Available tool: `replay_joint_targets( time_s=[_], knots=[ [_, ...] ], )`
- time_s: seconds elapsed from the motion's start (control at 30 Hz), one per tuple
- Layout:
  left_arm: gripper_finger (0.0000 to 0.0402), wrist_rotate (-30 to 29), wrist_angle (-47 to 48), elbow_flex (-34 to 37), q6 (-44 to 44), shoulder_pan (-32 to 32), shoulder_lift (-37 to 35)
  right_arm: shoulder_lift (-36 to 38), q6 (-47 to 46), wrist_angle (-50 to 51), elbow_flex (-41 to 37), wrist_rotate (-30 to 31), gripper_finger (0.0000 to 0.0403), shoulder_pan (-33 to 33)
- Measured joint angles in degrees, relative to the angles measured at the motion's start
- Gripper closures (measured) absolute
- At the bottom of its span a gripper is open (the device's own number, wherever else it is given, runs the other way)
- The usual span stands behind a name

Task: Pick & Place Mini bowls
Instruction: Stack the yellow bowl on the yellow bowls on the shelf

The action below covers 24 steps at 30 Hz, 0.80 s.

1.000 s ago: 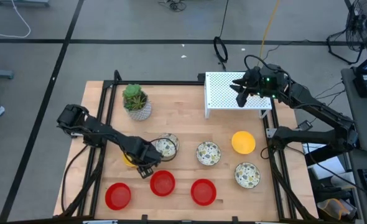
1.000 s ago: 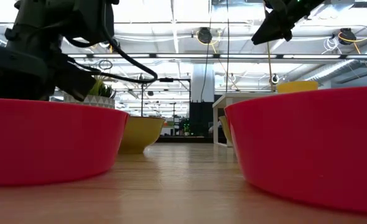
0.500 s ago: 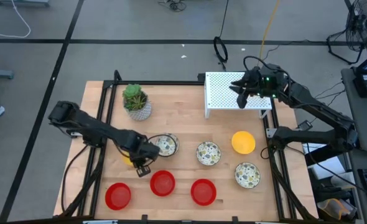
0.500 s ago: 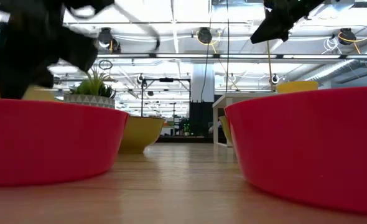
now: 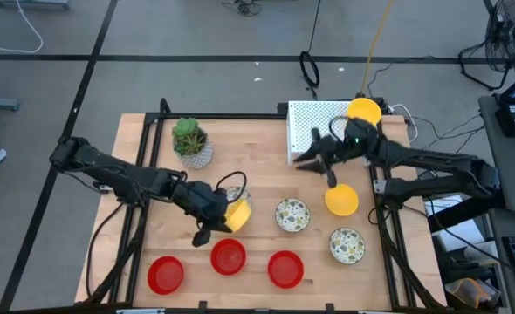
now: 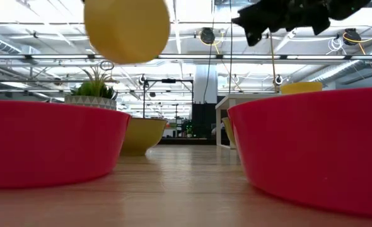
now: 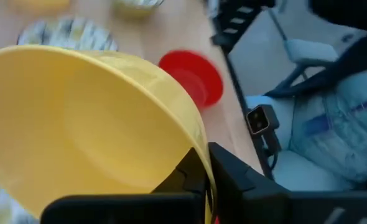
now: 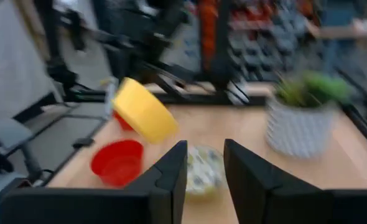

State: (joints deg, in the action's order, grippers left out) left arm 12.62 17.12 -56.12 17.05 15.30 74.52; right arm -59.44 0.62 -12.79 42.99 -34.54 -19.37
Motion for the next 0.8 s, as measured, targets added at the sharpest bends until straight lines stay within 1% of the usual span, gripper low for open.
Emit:
replay_joint_targets(
  time_s=[0.07,0.13,0.2,0.3,0.43,0.57,0.7,0.8],
  knots=[
    [0.0384,2.73,-4.09,-0.02,-4.79,-1.26,1.22,-0.95,-0.06,-7.16,-2.55,0.18,0.0292,3.75],
    [0.0388,6.36,-6.33,0.04,-8.57,-3.05,2.66,-2.60,1.01,-12.07,-3.84,0.55,0.0274,7.58],
    [0.0395,10.84,-10.81,0.04,-11.24,-5.17,4.78,-4.31,2.99,-14.17,-4.18,2.93,0.0255,10.93],
    [0.0393,17.01,-15.11,0.04,-14.66,-7.89,7.68,-7.29,4.41,-17.88,-4.14,5.99,0.0226,14.63],
    [0.0390,23.42,-19.29,0.06,-21.14,-10.44,11.20,-10.97,0.30,-21.35,-3.74,5.70,0.0202,16.58],
    [0.0395,29.50,-21.63,-0.85,-27.37,-12.00,13.89,-13.78,-3.54,-22.04,-2.65,0.93,0.0196,16.50],
    [0.0386,32.61,-24.35,-2.04,-31.43,-12.84,15.53,-17.21,-6.43,-22.72,-1.31,-4.59,0.0196,16.50],
    [0.0393,33.66,-24.62,-3.07,-33.32,-13.38,16.42,-19.98,-8.72,-24.88,-0.31,-9.63,0.0199,16.54]
  ],
)
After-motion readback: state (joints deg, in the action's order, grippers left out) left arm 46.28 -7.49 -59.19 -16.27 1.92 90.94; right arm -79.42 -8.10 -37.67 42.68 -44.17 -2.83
